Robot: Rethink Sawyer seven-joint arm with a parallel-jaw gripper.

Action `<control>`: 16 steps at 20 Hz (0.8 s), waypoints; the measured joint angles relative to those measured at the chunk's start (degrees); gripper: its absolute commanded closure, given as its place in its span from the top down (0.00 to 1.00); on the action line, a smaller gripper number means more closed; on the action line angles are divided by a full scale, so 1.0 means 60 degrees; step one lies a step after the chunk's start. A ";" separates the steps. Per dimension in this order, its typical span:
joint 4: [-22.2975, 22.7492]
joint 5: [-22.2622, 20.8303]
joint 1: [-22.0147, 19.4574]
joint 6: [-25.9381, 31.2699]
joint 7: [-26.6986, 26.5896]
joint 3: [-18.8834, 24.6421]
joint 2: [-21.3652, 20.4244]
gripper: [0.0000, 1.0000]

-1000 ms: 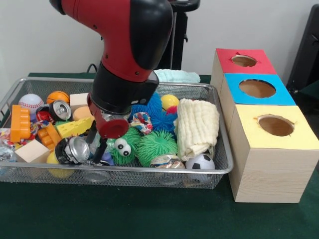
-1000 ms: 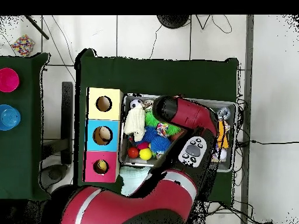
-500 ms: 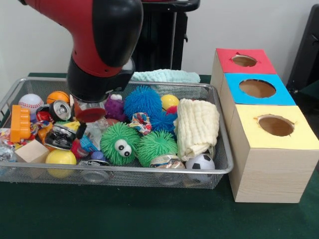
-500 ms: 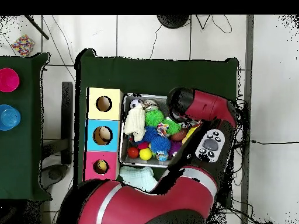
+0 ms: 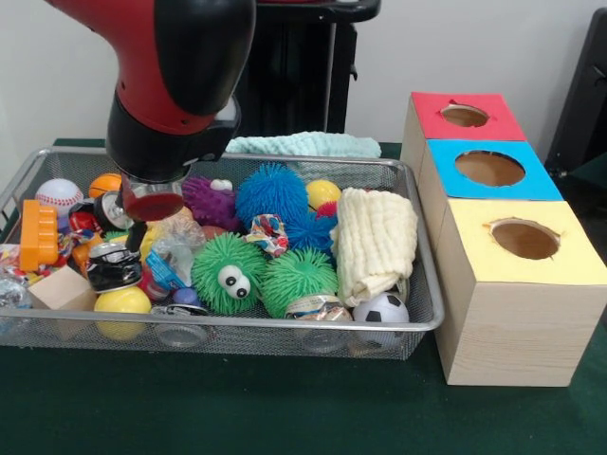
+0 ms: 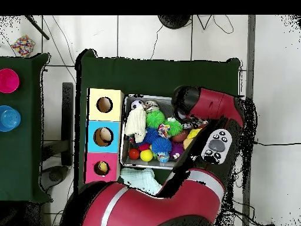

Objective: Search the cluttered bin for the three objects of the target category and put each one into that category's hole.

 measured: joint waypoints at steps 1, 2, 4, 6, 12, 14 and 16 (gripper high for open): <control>0.0010 0.0008 -0.0020 -0.0004 0.0000 0.0103 -0.0045 1.00; 0.0028 0.0027 -0.0031 -0.0024 0.0000 0.0161 -0.0068 1.00; 0.0072 0.0071 -0.0057 -0.0069 0.0000 0.0279 -0.0116 1.00; 0.0239 0.0232 -0.0157 -0.0182 0.0000 0.0603 -0.0258 1.00; 0.0304 0.0550 -0.0442 0.0034 0.0000 0.1167 -0.0428 1.00; 0.0234 0.0579 -0.0594 0.0475 0.0000 0.1383 -0.0477 1.00; -0.0008 0.0563 -0.0860 0.1616 -0.0002 0.1710 -0.0471 1.00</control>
